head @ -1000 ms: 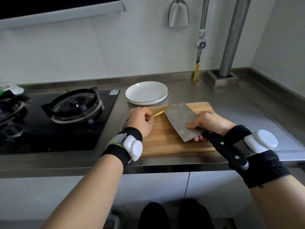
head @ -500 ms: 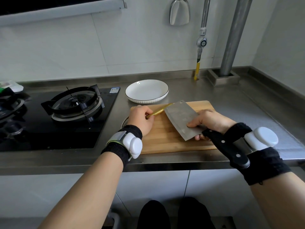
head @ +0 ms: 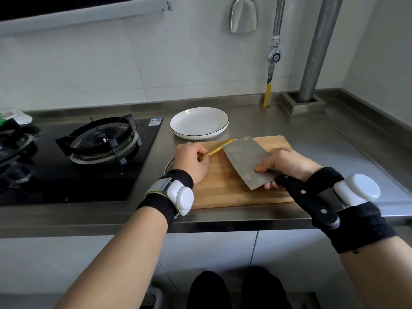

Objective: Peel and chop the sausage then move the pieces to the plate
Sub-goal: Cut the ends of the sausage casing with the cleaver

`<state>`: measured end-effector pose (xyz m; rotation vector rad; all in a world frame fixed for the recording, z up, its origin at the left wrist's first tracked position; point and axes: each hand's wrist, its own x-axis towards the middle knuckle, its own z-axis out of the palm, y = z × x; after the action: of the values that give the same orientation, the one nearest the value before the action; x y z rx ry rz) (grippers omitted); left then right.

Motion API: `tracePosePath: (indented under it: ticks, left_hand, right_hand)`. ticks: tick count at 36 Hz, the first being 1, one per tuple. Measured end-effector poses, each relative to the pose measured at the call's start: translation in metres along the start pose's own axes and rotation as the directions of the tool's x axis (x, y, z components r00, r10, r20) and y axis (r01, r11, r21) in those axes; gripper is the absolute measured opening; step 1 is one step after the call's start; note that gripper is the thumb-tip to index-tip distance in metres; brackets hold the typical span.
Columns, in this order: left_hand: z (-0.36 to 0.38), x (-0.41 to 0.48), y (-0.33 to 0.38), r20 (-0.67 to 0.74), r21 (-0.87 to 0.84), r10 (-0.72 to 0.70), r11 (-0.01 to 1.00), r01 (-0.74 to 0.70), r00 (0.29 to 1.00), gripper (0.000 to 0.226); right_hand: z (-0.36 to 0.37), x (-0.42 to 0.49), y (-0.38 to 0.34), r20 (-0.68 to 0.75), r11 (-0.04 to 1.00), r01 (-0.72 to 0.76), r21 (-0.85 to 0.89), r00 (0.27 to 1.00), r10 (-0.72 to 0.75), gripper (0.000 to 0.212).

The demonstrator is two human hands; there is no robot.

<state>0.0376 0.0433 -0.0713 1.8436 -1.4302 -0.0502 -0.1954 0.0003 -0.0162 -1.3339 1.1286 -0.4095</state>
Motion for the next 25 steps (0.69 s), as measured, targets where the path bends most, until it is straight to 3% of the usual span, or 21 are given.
tracePosePath:
  ticks: [25]
  left_hand:
    - [0.0017, 0.0018, -0.0050, 0.027, -0.003, 0.002, 1.000, -0.002, 1.000, 0.009]
  right_hand:
    - [0.0026, 0.0003, -0.0008, -0.008, 1.000, 0.013, 0.001, 1.000, -0.013, 0.036]
